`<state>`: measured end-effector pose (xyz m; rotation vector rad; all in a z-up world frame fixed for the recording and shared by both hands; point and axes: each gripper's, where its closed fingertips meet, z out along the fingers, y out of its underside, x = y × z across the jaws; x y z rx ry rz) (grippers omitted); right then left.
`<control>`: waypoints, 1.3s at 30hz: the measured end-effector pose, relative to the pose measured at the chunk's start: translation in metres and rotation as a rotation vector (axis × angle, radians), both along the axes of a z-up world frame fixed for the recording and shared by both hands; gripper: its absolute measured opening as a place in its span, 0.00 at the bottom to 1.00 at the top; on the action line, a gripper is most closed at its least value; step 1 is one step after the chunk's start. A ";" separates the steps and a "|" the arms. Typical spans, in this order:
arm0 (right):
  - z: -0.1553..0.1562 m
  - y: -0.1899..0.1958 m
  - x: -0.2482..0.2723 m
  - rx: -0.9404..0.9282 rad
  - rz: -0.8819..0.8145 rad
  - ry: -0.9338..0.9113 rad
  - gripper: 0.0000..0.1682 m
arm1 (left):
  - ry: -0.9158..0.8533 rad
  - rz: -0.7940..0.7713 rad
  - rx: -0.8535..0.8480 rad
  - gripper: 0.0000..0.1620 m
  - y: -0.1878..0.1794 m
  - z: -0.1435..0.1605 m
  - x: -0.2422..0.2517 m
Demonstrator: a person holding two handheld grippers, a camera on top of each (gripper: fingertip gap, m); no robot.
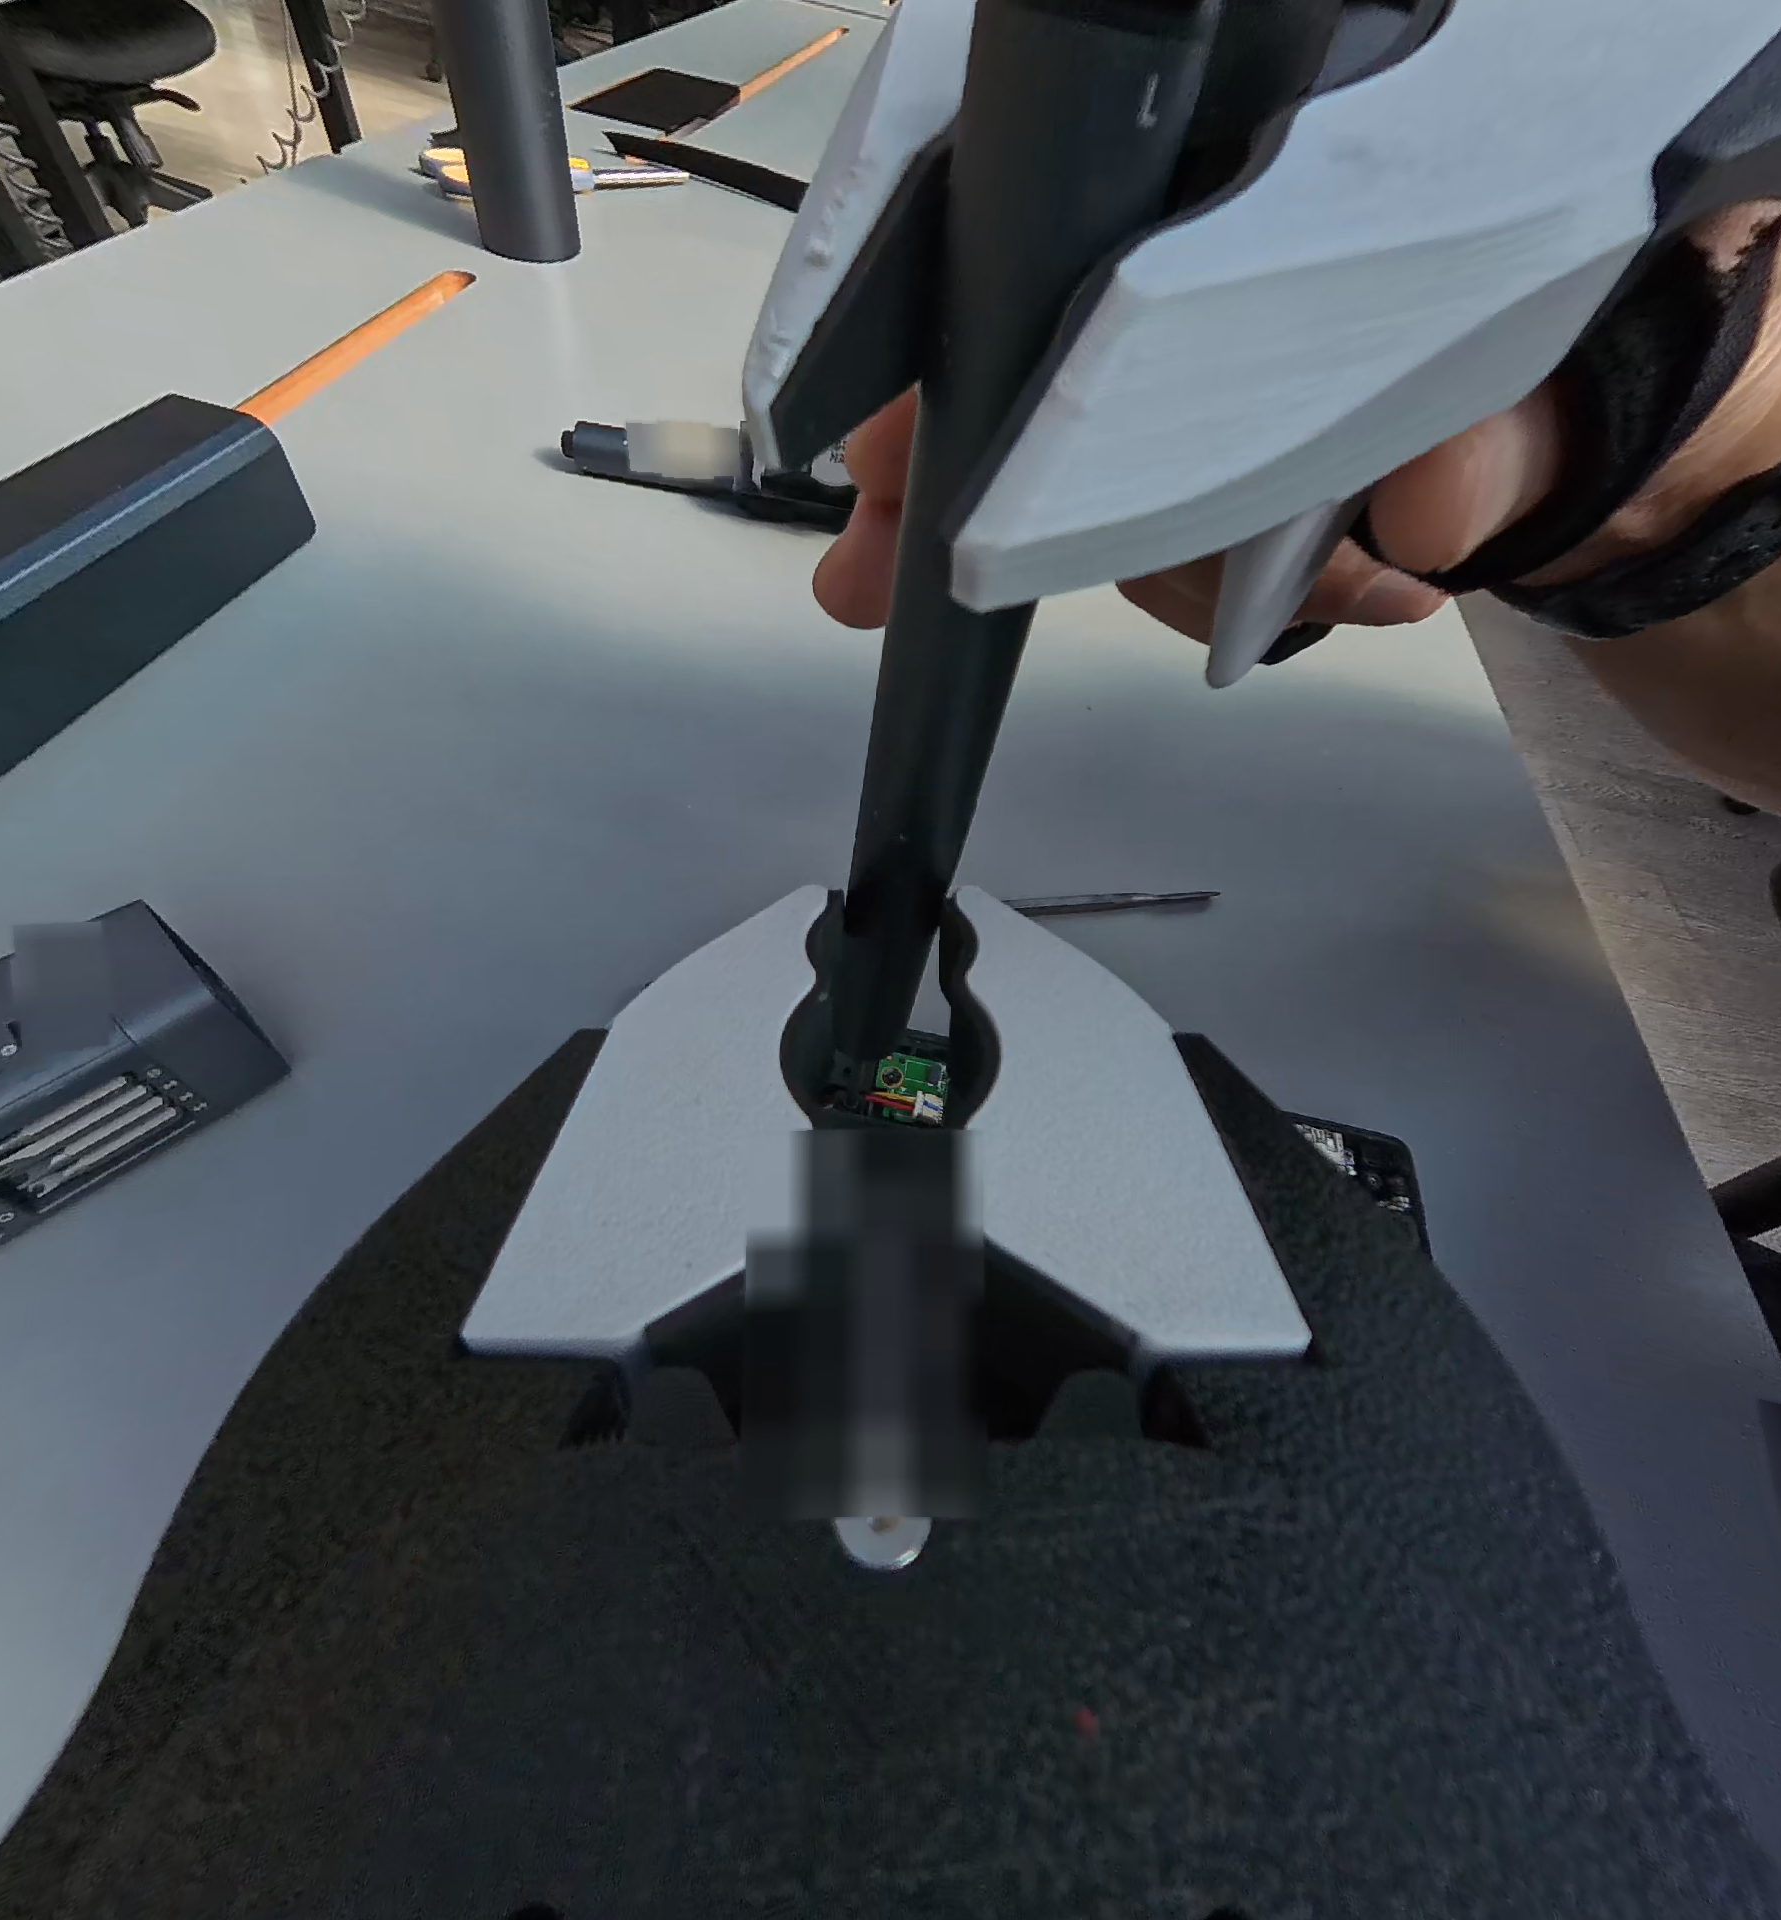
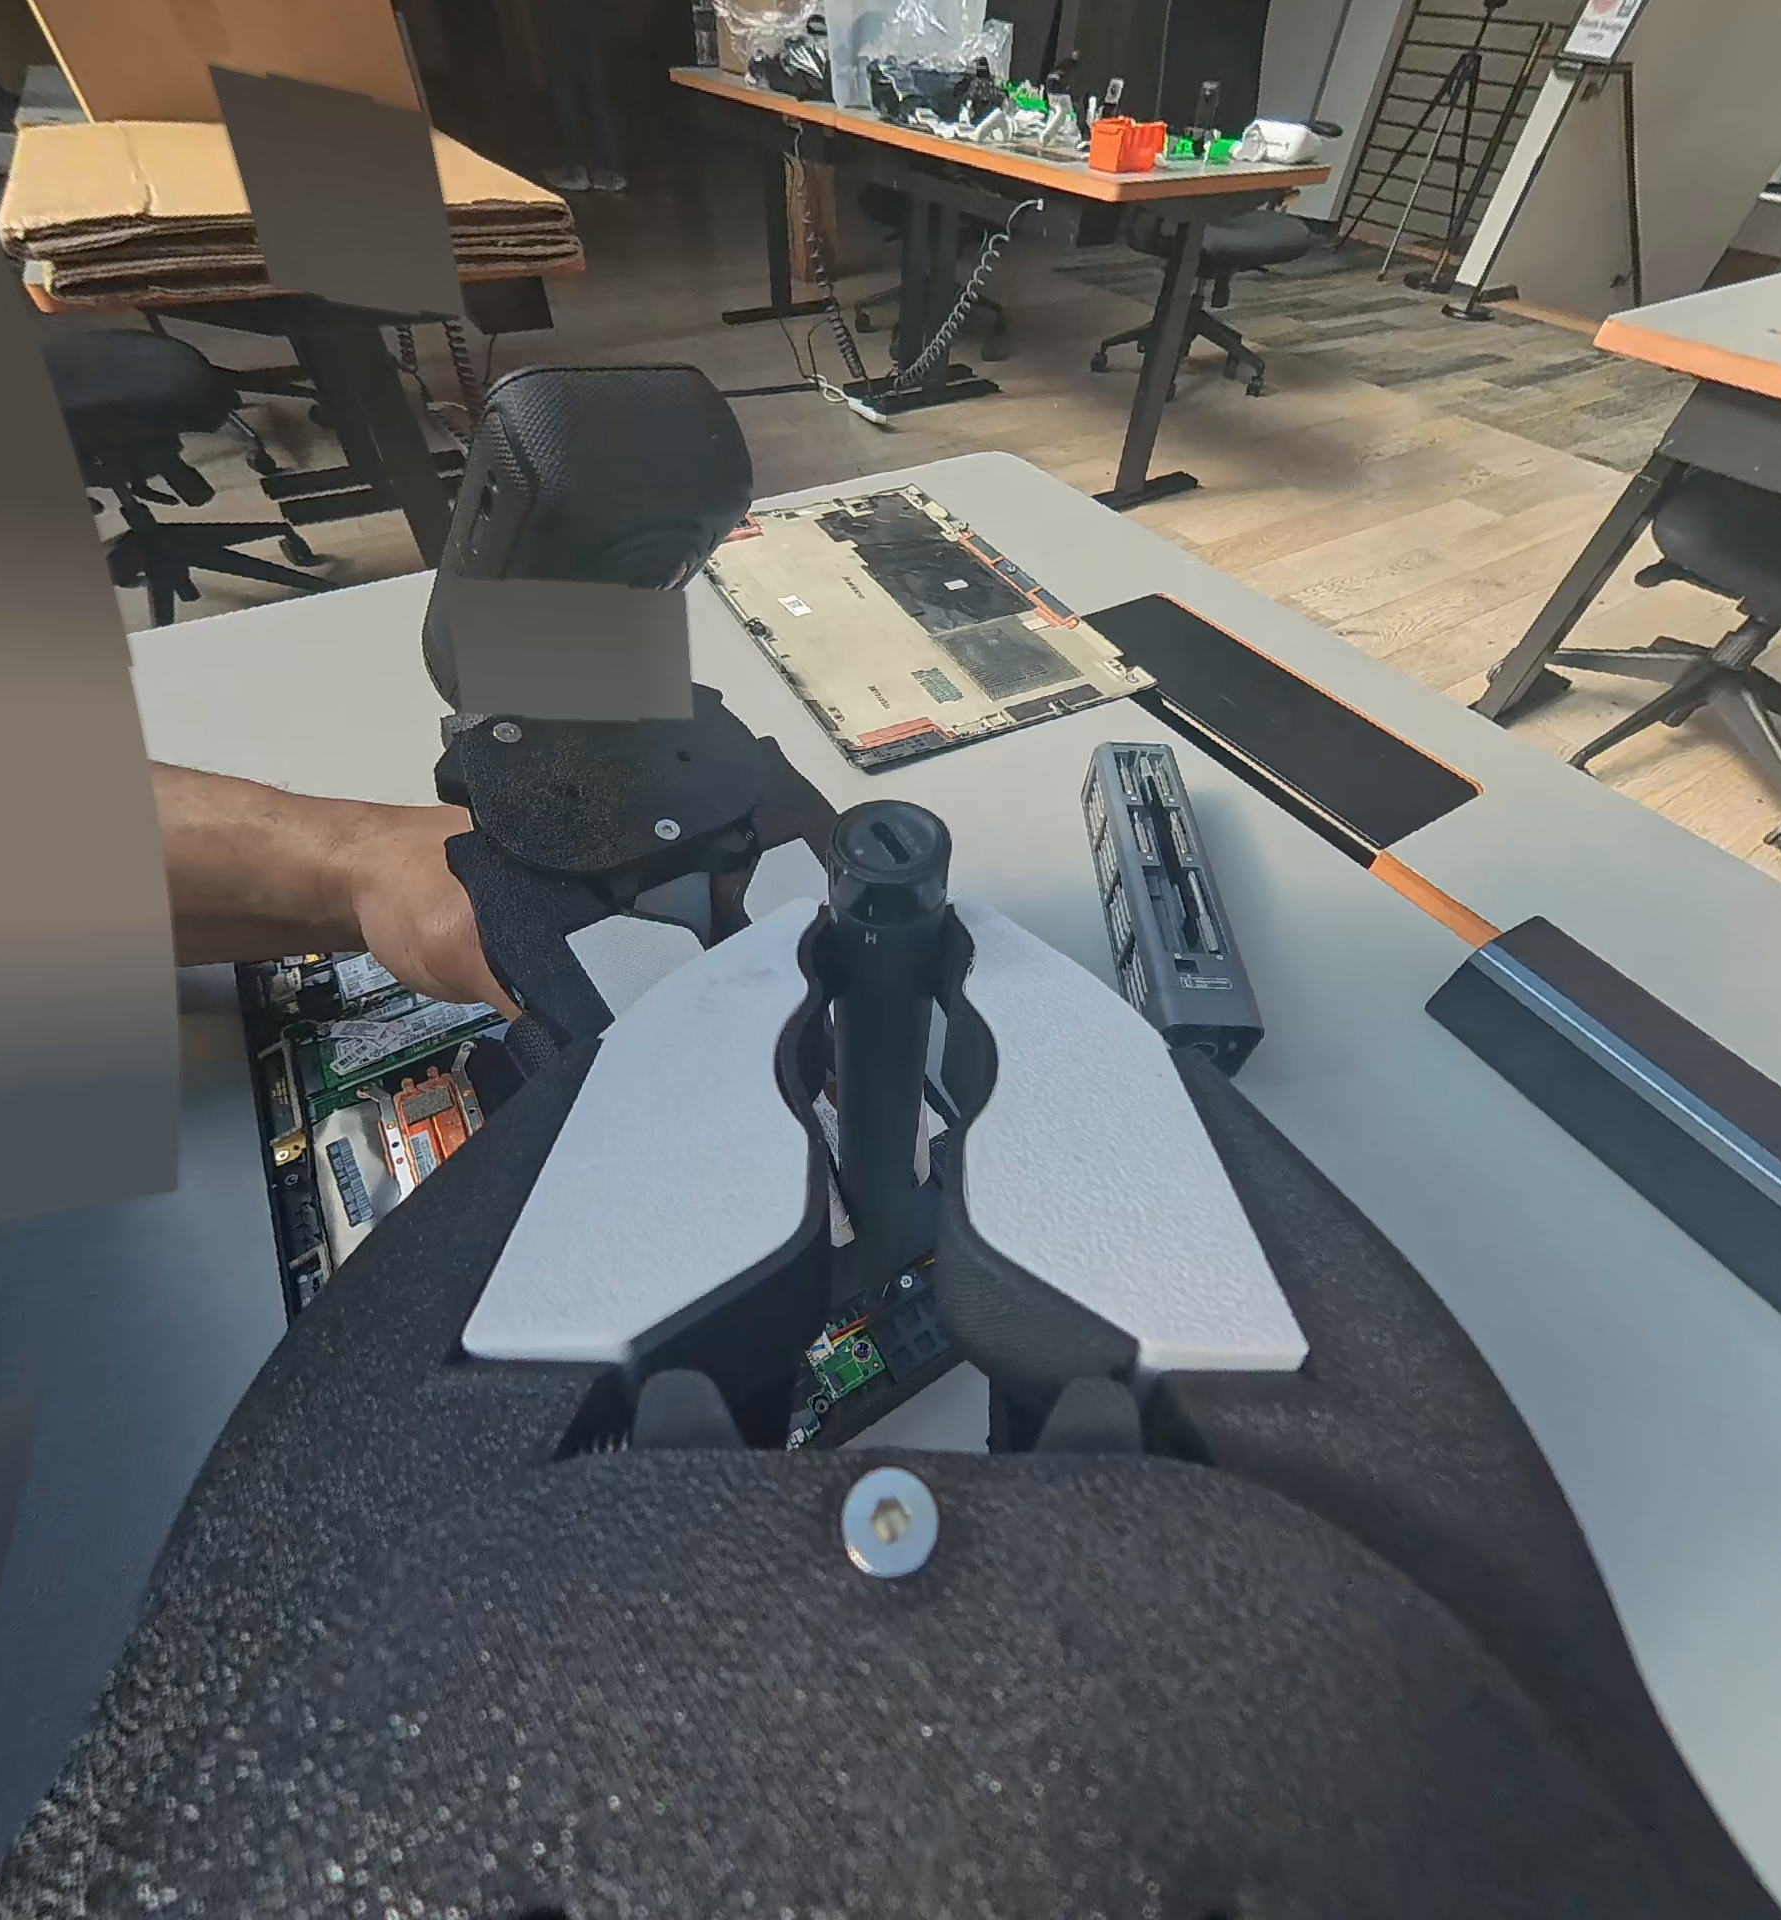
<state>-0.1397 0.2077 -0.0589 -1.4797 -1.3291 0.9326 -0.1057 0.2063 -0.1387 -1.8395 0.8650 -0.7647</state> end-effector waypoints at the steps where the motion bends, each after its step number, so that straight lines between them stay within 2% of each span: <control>1: 0.000 0.000 0.000 -0.001 0.001 0.001 0.11 | 0.000 0.000 0.000 0.10 0.000 0.000 0.000; 31: -0.001 -0.005 0.000 -0.019 0.033 0.003 0.11 | 0.043 0.012 0.052 0.10 -0.001 0.000 0.001; 33: -0.001 -0.003 0.001 -0.009 0.024 -0.001 0.11 | 0.061 0.037 0.089 0.14 -0.001 0.003 -0.002; 38: -0.001 -0.002 0.003 -0.012 0.021 0.003 0.11 | 0.029 0.089 0.096 0.47 -0.015 0.016 -0.027; 39: -0.001 -0.003 0.003 -0.008 0.021 0.004 0.11 | 0.032 0.117 0.082 0.50 -0.018 0.014 -0.035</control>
